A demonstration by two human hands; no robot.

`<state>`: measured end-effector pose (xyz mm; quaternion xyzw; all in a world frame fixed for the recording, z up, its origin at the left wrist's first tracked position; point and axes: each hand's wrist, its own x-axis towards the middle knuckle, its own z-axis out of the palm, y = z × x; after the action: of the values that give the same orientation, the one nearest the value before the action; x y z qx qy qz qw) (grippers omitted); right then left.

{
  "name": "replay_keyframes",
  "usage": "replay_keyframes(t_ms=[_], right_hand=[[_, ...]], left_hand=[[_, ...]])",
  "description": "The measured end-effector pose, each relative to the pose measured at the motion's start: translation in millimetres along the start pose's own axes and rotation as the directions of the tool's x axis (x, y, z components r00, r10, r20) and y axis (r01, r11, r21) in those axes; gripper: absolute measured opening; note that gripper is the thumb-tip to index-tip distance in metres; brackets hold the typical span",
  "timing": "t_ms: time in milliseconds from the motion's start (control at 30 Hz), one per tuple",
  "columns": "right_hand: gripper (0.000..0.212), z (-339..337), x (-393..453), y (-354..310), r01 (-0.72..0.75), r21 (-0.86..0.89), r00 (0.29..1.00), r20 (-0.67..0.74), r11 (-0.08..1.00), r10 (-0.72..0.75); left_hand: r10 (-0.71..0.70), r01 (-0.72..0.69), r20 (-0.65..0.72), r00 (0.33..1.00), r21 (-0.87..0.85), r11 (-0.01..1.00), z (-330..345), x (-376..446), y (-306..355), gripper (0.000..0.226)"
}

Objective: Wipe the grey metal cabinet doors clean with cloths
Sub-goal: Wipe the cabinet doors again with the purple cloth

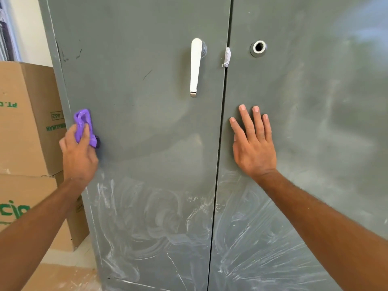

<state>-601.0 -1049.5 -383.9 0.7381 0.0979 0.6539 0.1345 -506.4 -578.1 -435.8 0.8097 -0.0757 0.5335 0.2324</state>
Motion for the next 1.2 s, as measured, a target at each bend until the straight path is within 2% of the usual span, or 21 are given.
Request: replay_keyframes(t_ms=[67,167,200,267,367,433,533,567,633,733,800,900,967,1067,1167,1200], right_hand=[[0.058,0,0,1,0.003,0.006,1.0,0.009,1.0,-0.003],[0.058,0,0,1,0.004,0.001,1.0,0.006,1.0,-0.004],[0.058,0,0,0,0.003,0.004,1.0,0.001,1.0,-0.003],[0.058,1,0,1,0.006,0.001,1.0,-0.007,1.0,-0.006],[0.058,1,1,1,0.007,0.003,1.0,-0.002,1.0,-0.007],[0.058,1,-1,0,0.006,0.012,1.0,0.003,1.0,-0.006],[0.056,2,0,1,0.005,0.012,1.0,0.007,1.0,-0.005],[0.056,1,0,1,0.003,0.016,1.0,0.011,1.0,-0.003],[0.055,0,0,1,0.005,0.017,1.0,0.013,1.0,-0.005],[0.055,-1,0,0,0.003,0.027,1.0,0.027,1.0,-0.004],[0.054,-1,0,0,0.0,0.025,1.0,0.019,1.0,-0.001],[0.052,0,0,0,0.0,0.032,1.0,0.007,0.999,0.0],[0.05,1,-1,1,0.003,0.036,1.0,-0.003,0.999,-0.003],[0.05,3,1,2,0.008,0.04,1.0,-0.007,0.999,-0.008],[0.051,2,-1,1,-0.001,0.043,1.0,-0.007,0.999,0.002],[0.051,2,-1,1,-0.001,0.041,1.0,-0.006,0.999,0.001]], left_hand=[[0.031,-0.03,-0.03,0.999,0.014,0.999,6,-2,10,0.061],[0.175,-0.183,0.08,0.981,0.098,0.978,15,-49,-7,0.055],[0.178,-0.189,0.113,0.977,0.095,0.977,12,-60,-16,0.055],[0.098,-0.107,0.121,0.988,0.066,0.992,3,-51,-25,0.062],[-0.049,0.049,0.006,0.999,0.029,0.998,-6,-1,-22,0.061],[-0.02,0.021,-0.02,1.0,0.024,0.999,-3,9,-10,0.063],[0.157,-0.163,0.087,0.984,0.068,0.984,6,-28,-16,0.07],[0.173,-0.184,0.125,0.977,0.083,0.98,4,-40,-25,0.07],[0.12,-0.135,0.147,0.982,0.09,0.987,-4,-38,-39,0.066],[0.012,-0.019,0.079,0.997,0.079,0.997,-8,-4,-32,0.059],[0.05,-0.052,0.036,0.998,0.068,0.996,-2,0,-20,0.061],[0.109,-0.12,0.107,0.988,0.109,0.987,4,-36,-28,0.066],[0.066,-0.086,0.14,0.988,0.142,0.986,-1,-45,-44,0.069],[-0.01,0.0,0.084,0.996,0.12,0.993,-7,-12,-41,0.068],[0.087,-0.093,0.074,0.993,0.083,0.992,0,-19,-17,0.066],[0.066,-0.072,0.095,0.993,0.066,0.995,4,-39,-16,0.062]])
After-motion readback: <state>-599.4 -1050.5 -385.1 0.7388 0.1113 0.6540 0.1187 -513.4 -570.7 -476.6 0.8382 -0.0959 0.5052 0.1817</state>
